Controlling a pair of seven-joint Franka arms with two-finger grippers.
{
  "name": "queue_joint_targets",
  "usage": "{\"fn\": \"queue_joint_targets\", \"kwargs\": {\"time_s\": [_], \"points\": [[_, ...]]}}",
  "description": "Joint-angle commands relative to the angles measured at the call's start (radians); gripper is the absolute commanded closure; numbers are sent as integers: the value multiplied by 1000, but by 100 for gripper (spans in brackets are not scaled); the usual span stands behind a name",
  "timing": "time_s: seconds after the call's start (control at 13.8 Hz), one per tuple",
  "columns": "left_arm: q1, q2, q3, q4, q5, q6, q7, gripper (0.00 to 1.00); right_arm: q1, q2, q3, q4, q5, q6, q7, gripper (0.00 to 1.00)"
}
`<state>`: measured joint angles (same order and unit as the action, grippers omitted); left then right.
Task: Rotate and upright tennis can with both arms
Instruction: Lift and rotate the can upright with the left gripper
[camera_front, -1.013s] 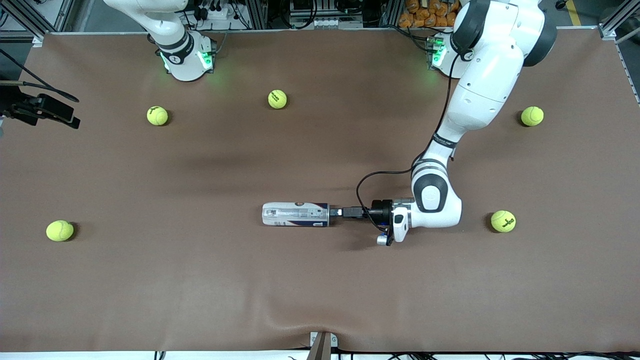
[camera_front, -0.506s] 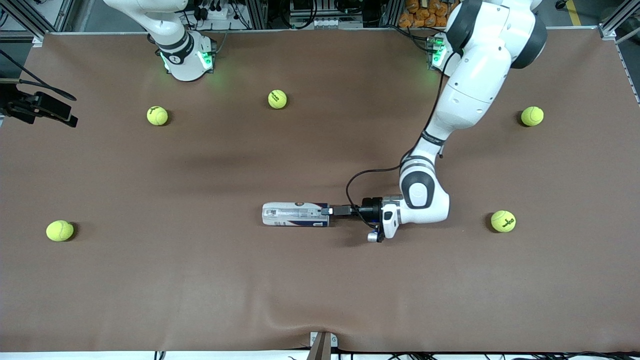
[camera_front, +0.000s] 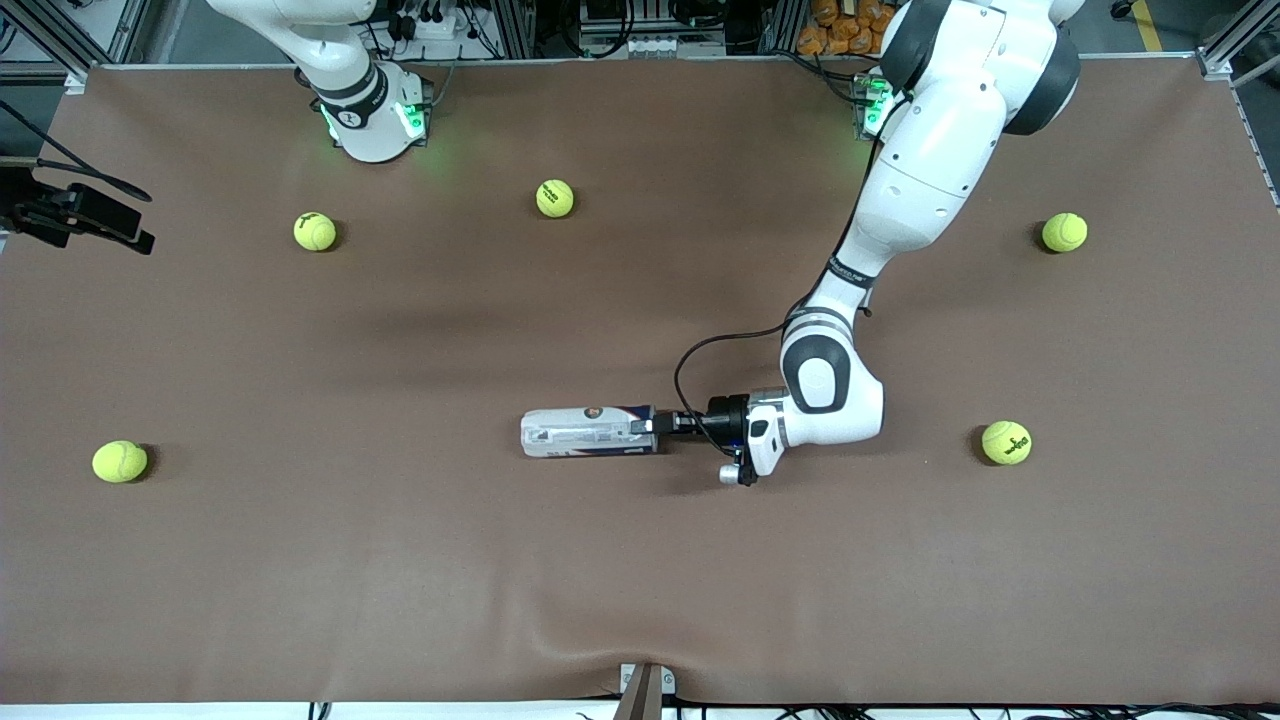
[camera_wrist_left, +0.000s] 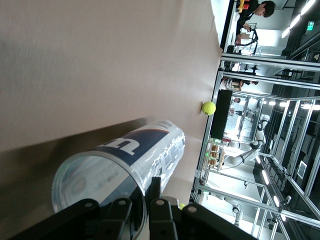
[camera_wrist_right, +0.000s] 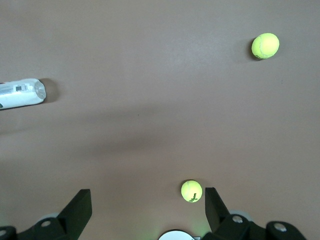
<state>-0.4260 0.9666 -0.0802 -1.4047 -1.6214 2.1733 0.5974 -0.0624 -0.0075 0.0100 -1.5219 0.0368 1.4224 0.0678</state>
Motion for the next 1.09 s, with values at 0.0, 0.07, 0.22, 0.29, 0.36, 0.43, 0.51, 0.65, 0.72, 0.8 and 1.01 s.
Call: {"fn": "queue_joint_targets", "kwargs": {"time_s": [0.0, 0.07, 0.22, 0.29, 0.36, 0.43, 0.51, 0.65, 0.72, 0.8, 1.01], "points": [[-2, -32, 19, 0, 66, 23, 7, 100, -14, -6, 7, 11, 18, -16, 13, 0], [6, -58, 22, 0, 99, 23, 5, 100, -14, -6, 7, 11, 18, -16, 13, 0], [24, -94, 49, -2, 217, 22, 1, 100, -14, -6, 7, 11, 18, -16, 13, 0], [42, -120, 51, -8, 280, 17, -1, 100, -16, -6, 7, 11, 18, -16, 13, 0], [59, -143, 50, -11, 335, 11, -22, 100, -16, -6, 7, 11, 18, -16, 13, 0], [64, -170, 50, -13, 395, 8, -63, 100, -14, -6, 7, 11, 18, -16, 15, 0], [70, -198, 50, -13, 464, 6, -124, 100, -14, -6, 7, 11, 18, -16, 15, 0], [64, -257, 48, -10, 595, -6, -291, 100, -16, -6, 7, 11, 18, -17, 15, 0], [56, -284, 48, -10, 653, -6, -386, 100, -16, -6, 7, 11, 18, -17, 15, 0], [44, -314, 46, -7, 719, -6, -480, 100, -14, -6, 7, 11, 18, -17, 15, 0], [-25, -362, 42, -4, 950, -6, -756, 100, -16, -6, 7, 11, 21, -14, 17, 0]]}}
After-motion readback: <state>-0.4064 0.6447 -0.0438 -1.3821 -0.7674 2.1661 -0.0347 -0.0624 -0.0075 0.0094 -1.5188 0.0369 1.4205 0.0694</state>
